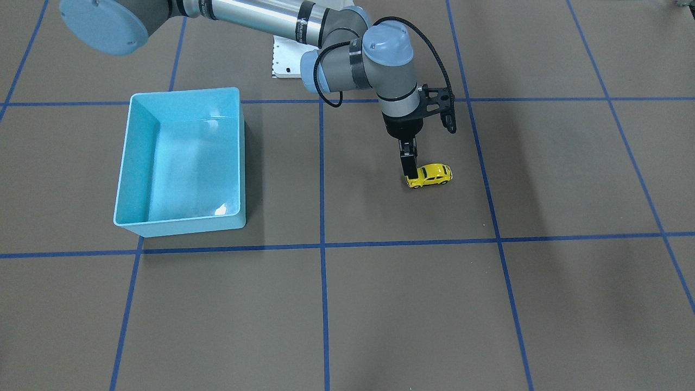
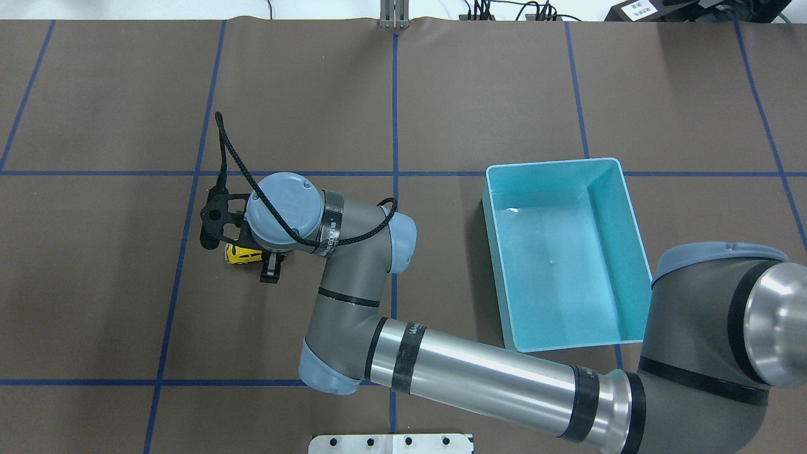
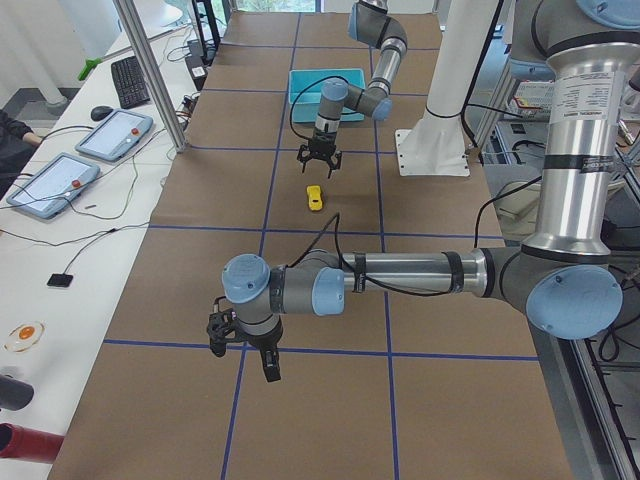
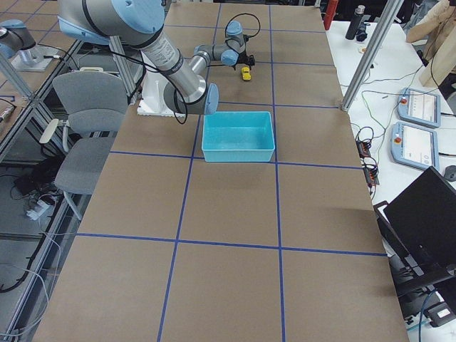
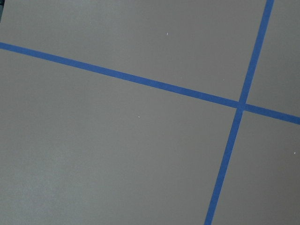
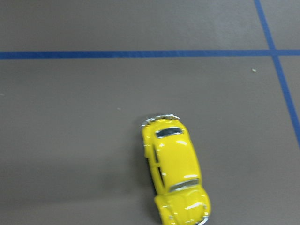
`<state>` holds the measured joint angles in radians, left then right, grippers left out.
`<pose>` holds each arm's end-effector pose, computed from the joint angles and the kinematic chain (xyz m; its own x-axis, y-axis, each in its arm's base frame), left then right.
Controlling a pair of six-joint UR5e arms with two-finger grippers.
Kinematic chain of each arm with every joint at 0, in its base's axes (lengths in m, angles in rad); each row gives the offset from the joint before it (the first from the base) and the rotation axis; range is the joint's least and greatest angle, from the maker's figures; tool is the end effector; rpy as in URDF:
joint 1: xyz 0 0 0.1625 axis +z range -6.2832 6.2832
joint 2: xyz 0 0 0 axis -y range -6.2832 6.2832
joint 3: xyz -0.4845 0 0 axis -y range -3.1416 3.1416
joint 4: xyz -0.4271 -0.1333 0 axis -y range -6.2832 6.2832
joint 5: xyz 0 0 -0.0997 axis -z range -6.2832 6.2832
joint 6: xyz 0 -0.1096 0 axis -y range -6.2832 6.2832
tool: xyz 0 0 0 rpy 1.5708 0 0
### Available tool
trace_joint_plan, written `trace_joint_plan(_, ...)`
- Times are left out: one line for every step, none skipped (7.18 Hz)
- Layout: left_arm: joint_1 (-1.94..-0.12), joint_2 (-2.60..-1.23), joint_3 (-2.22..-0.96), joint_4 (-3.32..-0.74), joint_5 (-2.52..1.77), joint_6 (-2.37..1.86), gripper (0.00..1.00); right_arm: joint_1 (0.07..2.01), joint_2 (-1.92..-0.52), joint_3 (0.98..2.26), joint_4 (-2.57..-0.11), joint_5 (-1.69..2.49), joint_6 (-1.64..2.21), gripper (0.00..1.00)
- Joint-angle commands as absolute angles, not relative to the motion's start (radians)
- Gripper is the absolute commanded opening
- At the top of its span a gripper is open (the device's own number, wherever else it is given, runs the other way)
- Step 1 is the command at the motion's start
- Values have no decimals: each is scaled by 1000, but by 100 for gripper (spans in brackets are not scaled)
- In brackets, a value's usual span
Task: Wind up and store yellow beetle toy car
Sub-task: 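Lower the right gripper onto the yellow car and grasp it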
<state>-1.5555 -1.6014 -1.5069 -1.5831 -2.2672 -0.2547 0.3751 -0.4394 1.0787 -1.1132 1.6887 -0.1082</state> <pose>-0.0547 -0.5405 0.7471 0.7464 -0.2535 -0.6153 0.1785 0.9670 -0.1819 -0.8152 -0.4504 0.0747 0.2190 -0.9748 -0.0427 0.4509 0.0623 0.8904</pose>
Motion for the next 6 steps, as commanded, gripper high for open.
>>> trace_joint_plan(-1555,-1609,-1496,-1585,-2267,-255,100,380,-416,982,-1007,1681,-85,100)
trace_joint_plan(-1555,-1611,-1488,-1585,-2267,-255,100,373,-399,945,-967,1677,-77,100)
trace_joint_plan(-1555,-1611,-1488,-1585,-2266,-255,100,361,-396,943,-962,1677,-77,100)
trace_joint_plan(-1555,-1611,-1488,-1583,-2266,-255,100,350,-390,943,-960,1677,-74,100)
trace_joint_plan(-1555,-1609,-1488,-1583,-2264,-255,100,341,-391,939,-959,1669,-74,100)
trace_joint_plan(-1555,-1609,-1486,-1583,-2264,-255,100,338,-391,924,-931,1666,-66,99)
